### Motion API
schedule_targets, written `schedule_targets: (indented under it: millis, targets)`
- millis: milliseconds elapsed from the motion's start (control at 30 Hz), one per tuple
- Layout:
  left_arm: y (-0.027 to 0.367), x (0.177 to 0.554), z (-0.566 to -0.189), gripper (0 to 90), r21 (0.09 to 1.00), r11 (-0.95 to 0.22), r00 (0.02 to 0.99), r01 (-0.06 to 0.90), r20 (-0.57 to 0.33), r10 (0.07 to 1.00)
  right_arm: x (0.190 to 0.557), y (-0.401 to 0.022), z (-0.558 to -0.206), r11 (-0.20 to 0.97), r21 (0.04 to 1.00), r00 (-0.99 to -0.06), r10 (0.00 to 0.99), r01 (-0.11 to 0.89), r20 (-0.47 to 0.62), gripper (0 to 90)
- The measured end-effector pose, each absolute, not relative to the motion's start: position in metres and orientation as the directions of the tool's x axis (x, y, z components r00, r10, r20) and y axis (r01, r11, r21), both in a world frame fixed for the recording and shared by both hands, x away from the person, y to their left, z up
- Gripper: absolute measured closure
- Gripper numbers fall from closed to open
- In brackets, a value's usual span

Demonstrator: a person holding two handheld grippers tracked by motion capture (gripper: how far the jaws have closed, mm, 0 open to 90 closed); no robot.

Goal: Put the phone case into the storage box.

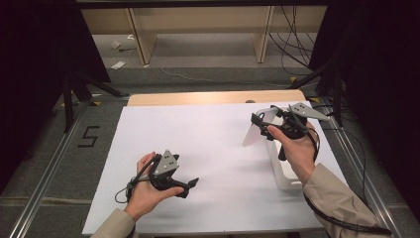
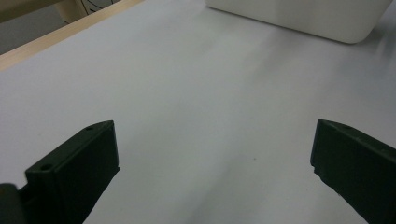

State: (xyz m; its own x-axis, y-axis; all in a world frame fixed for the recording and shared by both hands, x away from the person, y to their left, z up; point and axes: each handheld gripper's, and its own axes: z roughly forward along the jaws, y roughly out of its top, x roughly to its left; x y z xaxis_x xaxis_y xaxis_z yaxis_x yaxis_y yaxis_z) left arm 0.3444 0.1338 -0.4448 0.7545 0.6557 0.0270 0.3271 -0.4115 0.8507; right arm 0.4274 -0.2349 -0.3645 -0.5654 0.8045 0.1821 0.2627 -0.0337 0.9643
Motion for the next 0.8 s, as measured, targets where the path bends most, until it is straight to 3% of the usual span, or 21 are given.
schedule_targets:
  millis: [800]
  targets:
    - [0.150, 0.343, -0.446, 2.8, 0.856, -0.392, 0.729, 0.336, 0.028, 0.684, 0.431, -0.246, -0.357, -0.047, 0.969, -0.538, 0.824, 0.244, 0.176, 17.8]
